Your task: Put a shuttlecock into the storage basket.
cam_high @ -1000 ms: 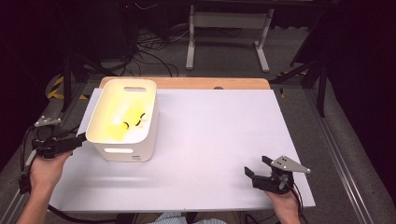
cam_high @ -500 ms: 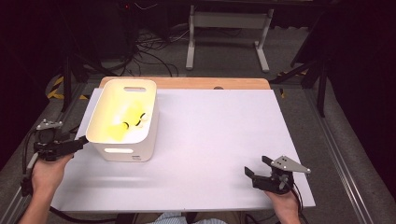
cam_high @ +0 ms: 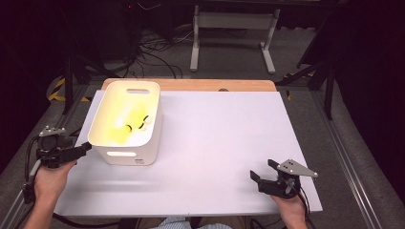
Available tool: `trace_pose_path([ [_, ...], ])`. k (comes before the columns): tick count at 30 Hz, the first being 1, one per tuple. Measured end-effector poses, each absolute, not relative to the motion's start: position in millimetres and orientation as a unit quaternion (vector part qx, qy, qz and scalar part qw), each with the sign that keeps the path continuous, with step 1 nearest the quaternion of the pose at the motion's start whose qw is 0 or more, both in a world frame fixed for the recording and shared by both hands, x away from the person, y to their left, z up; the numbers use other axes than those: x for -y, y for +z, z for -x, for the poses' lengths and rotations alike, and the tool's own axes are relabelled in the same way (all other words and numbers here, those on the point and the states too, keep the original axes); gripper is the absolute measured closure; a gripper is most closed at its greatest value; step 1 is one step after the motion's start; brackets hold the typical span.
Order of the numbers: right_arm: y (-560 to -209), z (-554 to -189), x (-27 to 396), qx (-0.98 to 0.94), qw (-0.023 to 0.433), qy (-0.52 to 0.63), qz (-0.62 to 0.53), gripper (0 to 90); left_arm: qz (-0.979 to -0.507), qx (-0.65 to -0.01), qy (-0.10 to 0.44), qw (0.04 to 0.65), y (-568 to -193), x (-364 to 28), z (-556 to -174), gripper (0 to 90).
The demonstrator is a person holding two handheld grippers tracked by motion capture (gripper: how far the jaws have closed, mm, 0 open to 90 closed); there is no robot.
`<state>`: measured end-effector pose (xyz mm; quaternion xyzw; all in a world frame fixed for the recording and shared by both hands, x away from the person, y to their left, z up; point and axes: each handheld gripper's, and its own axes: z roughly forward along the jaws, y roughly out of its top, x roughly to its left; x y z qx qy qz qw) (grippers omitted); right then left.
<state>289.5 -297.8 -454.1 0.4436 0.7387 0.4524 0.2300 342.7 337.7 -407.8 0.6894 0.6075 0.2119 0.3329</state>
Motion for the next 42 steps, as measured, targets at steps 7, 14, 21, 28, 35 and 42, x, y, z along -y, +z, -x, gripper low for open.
trace_pose_path([
  [7,-454.2,-289.5,297.9,-0.739,0.229,0.453,-0.443,16.5,-0.688,-0.609,0.207,0.336,-411.6,-338.6,-340.3,29.5],
  [14,-454.1,-289.4,297.8,-0.739,0.230,0.453,-0.443,16.5,-0.687,-0.611,0.206,0.335,-415.5,-338.6,-337.6,29.8],
  [21,-454.0,-289.5,298.0,-0.739,0.230,0.453,-0.442,16.5,-0.689,-0.610,0.201,0.336,-419.9,-337.5,-333.3,30.1],
  [28,-453.9,-289.4,298.1,-0.738,0.230,0.454,-0.443,16.5,-0.689,-0.608,0.201,0.339,-421.7,-337.0,-329.0,29.9],
  [35,-453.6,-289.2,298.1,-0.738,0.230,0.454,-0.444,16.6,-0.689,-0.608,0.199,0.341,-423.6,-336.6,-324.8,29.8],
  [42,-453.5,-289.1,298.2,-0.738,0.230,0.454,-0.443,16.5,-0.688,-0.610,0.196,0.341,-427.8,-338.7,-321.0,29.8],
])
